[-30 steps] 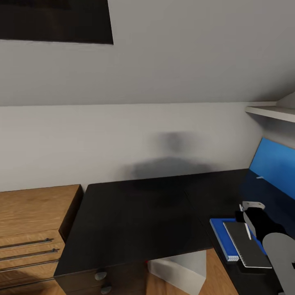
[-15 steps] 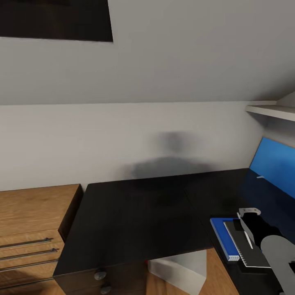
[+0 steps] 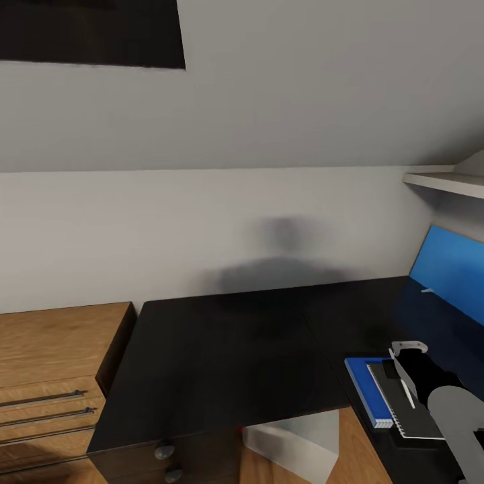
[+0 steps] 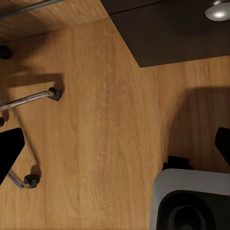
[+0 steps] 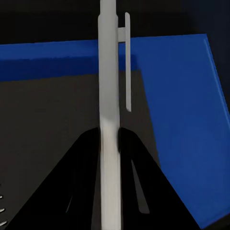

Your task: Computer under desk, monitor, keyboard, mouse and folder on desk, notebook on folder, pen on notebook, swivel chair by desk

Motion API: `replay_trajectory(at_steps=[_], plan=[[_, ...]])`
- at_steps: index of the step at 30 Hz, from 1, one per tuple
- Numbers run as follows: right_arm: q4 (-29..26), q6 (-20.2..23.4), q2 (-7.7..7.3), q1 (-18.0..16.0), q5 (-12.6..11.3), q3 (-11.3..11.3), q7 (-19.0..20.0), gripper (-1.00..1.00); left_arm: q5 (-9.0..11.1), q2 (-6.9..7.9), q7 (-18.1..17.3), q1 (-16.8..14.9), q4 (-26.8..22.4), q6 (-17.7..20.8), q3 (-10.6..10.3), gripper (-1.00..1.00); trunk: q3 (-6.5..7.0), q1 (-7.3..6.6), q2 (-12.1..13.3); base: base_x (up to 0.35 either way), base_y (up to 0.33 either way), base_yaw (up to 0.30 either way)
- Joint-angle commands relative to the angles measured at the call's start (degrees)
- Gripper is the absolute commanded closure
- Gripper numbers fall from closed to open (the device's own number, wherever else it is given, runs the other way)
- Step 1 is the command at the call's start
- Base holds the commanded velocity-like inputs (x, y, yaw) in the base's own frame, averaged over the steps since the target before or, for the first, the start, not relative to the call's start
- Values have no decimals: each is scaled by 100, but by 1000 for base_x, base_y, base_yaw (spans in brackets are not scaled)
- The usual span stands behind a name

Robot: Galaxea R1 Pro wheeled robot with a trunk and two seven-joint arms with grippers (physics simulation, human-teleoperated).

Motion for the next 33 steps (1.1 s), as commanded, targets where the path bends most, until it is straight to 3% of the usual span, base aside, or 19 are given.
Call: replay_trajectory(at_steps=[1, 16, 17, 33], plan=[[-9, 28, 5, -3, 49, -46, 18, 100, 34, 5, 46, -3, -23, -9, -50, -100, -7, 1, -5, 0, 0, 0], [-21, 28, -1, -3, 44, -53, 18, 100, 34, -1, 46, -4, -27, -9, -55, -100, -7, 1, -5, 0, 0, 0], [-21, 28, -2, -3, 44, -55, 18, -100, 34, -1, 46, -3, -27, -9, -55, -100, -7, 1, -5, 0, 0, 0], [-38, 28, -16, -3, 44, -61, 18, -100, 34, -2, 46, -4, -27, 0, -55, -100, -7, 1, -5, 0, 0, 0]])
